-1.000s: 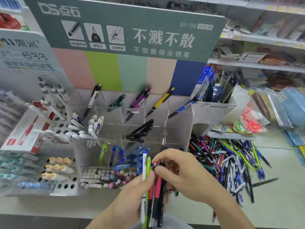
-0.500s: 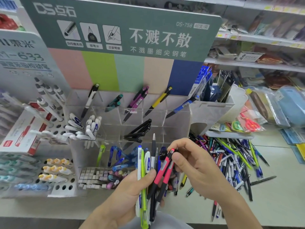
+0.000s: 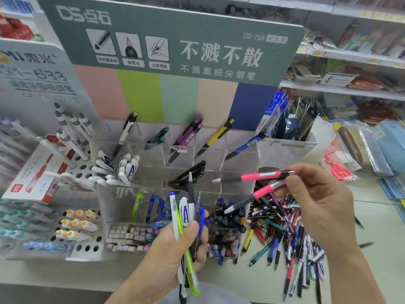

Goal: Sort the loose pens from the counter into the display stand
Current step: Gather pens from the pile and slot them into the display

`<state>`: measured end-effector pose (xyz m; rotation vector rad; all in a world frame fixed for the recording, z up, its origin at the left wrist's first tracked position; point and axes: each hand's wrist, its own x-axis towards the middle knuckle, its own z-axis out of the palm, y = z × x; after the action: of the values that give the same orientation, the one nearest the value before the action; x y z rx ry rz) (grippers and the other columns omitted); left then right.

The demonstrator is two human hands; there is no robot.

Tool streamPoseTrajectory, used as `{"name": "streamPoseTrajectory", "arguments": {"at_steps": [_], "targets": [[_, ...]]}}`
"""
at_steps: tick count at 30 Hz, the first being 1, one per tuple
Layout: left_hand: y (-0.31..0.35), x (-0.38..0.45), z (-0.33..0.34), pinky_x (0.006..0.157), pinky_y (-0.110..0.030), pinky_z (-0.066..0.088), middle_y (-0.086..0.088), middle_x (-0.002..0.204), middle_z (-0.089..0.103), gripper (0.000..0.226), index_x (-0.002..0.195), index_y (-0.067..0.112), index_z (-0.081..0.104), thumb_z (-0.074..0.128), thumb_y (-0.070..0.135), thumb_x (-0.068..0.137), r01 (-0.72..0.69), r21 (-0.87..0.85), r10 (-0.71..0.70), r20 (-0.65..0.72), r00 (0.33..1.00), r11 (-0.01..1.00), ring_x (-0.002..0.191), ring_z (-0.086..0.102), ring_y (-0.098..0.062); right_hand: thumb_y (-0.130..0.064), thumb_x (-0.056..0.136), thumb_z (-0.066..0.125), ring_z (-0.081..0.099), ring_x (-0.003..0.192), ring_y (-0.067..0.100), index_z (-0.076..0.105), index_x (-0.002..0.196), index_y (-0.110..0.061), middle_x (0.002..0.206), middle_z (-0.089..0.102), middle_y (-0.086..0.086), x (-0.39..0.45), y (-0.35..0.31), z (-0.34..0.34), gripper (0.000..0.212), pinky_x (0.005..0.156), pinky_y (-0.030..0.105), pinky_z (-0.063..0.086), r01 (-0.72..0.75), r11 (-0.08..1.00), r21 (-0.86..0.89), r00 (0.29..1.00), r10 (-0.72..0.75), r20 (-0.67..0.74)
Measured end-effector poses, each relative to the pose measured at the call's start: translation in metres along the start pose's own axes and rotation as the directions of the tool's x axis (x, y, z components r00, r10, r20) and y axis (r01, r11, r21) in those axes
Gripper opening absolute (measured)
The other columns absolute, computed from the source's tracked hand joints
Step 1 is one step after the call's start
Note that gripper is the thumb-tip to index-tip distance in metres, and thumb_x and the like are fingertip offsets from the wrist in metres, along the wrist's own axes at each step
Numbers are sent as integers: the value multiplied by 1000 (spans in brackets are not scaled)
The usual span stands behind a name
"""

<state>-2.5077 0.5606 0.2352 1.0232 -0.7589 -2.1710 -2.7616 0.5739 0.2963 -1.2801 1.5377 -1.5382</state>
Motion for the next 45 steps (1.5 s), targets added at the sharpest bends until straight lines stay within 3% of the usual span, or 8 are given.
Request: {"name": "streamPoseTrajectory", "arguments": {"at_steps": [4,10,20,27,29,33,40,45], "targets": [[-4,-1,-1,56,-36,48,-19,79,56,38,100,3,70,73,33,77,-15,-18,15,37,999,1000,63,52,-27,-18,92,65,73,75,13,68,102,-32,85,74,-9,5,-1,2,18,76,20,58,99,973,-207,982,-129,-135],[-7,0,1,58,-37,48,-20,80,56,36,103,0,68,72,29,82,-2,-50,6,71,997,999,64,52,-28,-5,95,67,65,82,1,70,105,-15,90,69,-6,16,19,34,14,74,13,50,216,826,-520,969,-247,11],[-10,-1,-4,64,-39,48,-23,84,56,41,110,-2,64,71,30,85,-12,-34,14,63,998,999,67,53,-30,-5,87,77,60,81,3,74,98,-12,97,53,2,7,28,58,13,74,5,45,166,801,-576,971,-233,-45],[-10,-2,-3,74,-43,48,-25,91,59,35,116,1,66,68,25,90,-20,-21,22,102,995,1000,76,57,-32,-12,89,74,64,78,13,71,100,-25,83,64,-5,-13,7,46,16,68,15,50,-24,928,-372,989,-31,-143],[-11,-2,-2,75,-45,48,-27,91,60,34,114,3,68,68,26,89,-30,8,29,109,994,1000,77,59,-33,-16,89,73,65,70,14,72,96,-29,79,68,-2,-24,1,44,15,64,24,53,-164,959,-232,986,167,-7],[-11,-3,1,73,-42,53,-27,84,65,30,103,1,70,67,28,89,-64,106,48,146,988,992,75,63,-34,-27,86,79,63,71,19,65,115,-34,93,66,0,-40,11,50,33,62,25,53,-413,892,-183,830,451,328],[-10,-9,0,83,-37,55,-25,99,70,25,114,5,69,52,16,99,-52,193,-3,277,961,980,90,68,-32,-5,84,81,62,72,16,74,108,-24,88,70,-3,-43,23,56,32,73,36,57,-394,918,-48,851,384,357],[-15,-8,-4,83,-49,56,-26,106,69,33,125,3,63,61,17,95,-10,144,-28,261,965,990,92,68,-39,7,84,76,65,76,20,75,103,-23,85,70,3,-40,25,52,36,68,27,56,-392,918,58,874,352,336]]}}
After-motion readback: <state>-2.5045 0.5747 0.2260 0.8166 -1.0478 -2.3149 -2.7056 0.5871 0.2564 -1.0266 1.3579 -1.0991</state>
